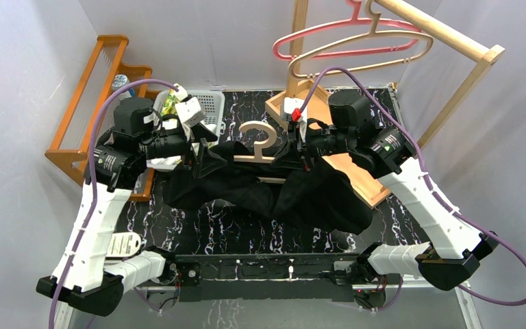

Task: Place the skirt on the hanger
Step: Hang the skirt on the hanger, then adjust the skirt on the hanger.

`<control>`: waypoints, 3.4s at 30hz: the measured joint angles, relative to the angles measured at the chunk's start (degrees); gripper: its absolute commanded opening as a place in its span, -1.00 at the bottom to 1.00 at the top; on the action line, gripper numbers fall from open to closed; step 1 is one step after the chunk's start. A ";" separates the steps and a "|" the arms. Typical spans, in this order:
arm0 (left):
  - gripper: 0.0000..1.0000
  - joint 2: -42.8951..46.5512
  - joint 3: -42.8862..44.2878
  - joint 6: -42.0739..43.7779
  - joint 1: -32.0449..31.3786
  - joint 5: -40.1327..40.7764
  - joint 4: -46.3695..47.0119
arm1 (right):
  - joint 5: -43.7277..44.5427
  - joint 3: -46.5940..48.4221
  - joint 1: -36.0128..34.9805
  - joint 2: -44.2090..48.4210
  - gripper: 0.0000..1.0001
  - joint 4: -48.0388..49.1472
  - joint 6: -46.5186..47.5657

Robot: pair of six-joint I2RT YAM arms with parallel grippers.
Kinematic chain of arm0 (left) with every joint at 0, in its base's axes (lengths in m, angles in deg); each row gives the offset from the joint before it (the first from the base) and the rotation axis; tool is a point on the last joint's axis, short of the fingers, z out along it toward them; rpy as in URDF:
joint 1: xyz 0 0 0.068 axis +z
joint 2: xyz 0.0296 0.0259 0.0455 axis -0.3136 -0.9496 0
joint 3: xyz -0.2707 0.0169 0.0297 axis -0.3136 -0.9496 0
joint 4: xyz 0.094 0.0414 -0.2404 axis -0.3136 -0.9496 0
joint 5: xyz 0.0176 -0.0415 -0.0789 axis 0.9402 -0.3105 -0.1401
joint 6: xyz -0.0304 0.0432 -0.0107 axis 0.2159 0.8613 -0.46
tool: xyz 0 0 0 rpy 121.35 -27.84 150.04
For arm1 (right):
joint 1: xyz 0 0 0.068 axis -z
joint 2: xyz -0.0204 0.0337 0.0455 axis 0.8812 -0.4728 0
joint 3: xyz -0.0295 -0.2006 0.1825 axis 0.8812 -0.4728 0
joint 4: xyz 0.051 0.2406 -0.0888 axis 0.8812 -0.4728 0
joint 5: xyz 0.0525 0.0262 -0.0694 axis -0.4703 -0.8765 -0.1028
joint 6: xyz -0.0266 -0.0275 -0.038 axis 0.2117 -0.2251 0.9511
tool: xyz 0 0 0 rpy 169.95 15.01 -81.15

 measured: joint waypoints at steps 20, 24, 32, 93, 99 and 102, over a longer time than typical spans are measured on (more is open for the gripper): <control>-1.00 -2.34 -5.27 8.57 0.00 -15.26 -5.38 | -5.49 0.98 0.24 -3.13 -1.00 -1.38 0.94; -1.00 -2.16 -5.29 10.60 -0.04 -17.46 -6.56 | -5.99 1.01 0.66 -3.17 -1.00 -1.29 1.57; -1.00 -2.03 -5.22 13.68 -0.04 -16.33 -8.17 | -2.62 2.75 0.24 -2.71 0.20 -1.79 -1.84; -1.00 2.27 -3.80 8.98 0.11 -15.41 -1.64 | 21.92 4.20 0.09 7.80 0.18 -5.09 -7.28; -1.00 2.16 -4.15 8.98 0.11 -15.32 -1.62 | 24.44 4.17 0.09 7.72 -0.74 -5.27 -7.78; -1.00 2.16 -4.17 9.01 0.11 -14.91 -1.73 | 27.82 4.17 0.09 7.72 -1.00 -5.84 -8.63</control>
